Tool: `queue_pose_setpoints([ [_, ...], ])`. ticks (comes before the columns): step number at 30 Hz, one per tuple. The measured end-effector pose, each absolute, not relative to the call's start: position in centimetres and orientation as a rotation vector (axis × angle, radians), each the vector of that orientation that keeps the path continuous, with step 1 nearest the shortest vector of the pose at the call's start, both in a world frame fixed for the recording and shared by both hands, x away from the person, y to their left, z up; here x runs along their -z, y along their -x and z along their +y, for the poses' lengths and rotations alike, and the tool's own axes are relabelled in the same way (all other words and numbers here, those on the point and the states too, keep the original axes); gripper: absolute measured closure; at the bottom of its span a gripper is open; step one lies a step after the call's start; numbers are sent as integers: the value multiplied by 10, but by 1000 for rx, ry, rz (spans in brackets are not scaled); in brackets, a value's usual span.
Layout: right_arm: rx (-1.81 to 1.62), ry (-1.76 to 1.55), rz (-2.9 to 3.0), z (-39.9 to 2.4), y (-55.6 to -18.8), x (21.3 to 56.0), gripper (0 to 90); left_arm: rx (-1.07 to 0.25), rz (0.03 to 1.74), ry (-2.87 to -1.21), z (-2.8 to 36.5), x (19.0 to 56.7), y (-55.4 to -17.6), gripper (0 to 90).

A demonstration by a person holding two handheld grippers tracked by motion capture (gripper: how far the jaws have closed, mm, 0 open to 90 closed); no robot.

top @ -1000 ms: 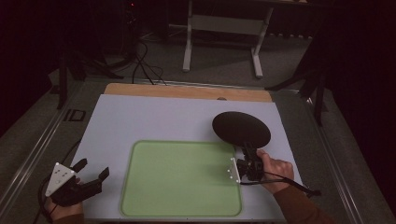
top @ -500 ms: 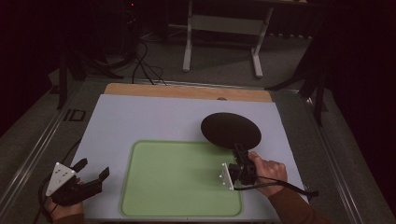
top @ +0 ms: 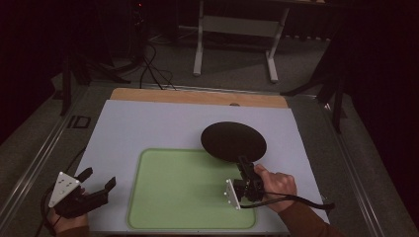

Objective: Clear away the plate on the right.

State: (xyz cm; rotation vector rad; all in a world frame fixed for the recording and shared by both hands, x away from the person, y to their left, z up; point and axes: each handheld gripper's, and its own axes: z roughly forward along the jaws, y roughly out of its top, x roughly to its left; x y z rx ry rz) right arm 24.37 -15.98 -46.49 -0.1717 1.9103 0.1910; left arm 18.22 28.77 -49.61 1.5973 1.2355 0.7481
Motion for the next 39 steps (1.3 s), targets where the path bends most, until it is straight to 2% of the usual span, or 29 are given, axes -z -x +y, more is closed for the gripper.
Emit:
queue_pose_setpoints([
  [39, -281, 377, 1929, -118, -208, 481, 757, -745, 1234, -1595, 287, 496, -184, 151],
])
